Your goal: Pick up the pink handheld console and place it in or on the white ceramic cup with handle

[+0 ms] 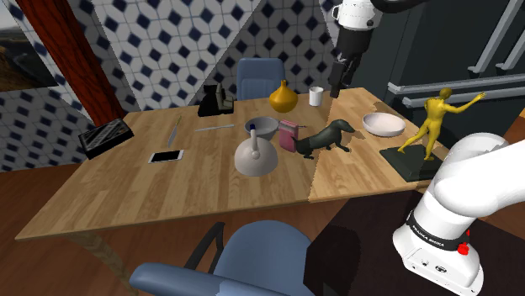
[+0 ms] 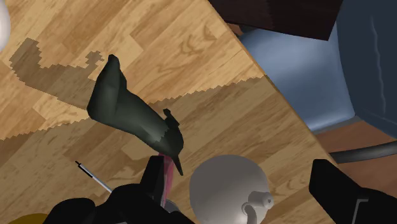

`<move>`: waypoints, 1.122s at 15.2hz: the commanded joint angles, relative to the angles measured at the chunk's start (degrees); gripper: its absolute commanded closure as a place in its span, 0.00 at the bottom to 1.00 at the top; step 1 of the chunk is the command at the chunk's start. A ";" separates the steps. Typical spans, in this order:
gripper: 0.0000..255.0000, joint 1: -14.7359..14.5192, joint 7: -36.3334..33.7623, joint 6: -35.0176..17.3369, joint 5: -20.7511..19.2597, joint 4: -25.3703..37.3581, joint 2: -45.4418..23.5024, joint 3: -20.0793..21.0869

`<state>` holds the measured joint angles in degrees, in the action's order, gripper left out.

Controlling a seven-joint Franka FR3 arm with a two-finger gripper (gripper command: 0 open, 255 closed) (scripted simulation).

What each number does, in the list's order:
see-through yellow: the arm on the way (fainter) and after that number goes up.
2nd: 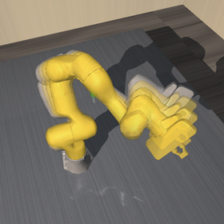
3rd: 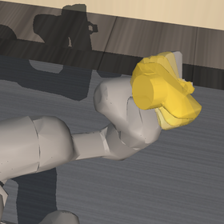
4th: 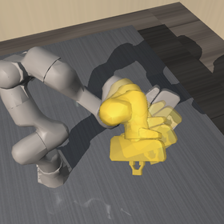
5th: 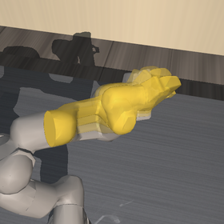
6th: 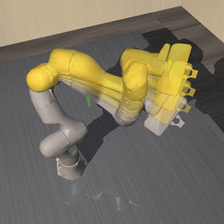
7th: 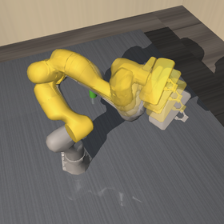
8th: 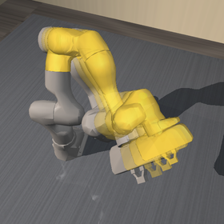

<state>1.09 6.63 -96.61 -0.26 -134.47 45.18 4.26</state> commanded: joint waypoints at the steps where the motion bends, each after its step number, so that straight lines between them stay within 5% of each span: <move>1: 0.00 0.00 0.00 0.00 0.00 0.00 0.00 0.00; 17: 0.00 3.69 -2.00 -35.77 1.58 -7.49 -23.40 -3.64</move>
<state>4.72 4.99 -130.17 1.06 -141.73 23.31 0.66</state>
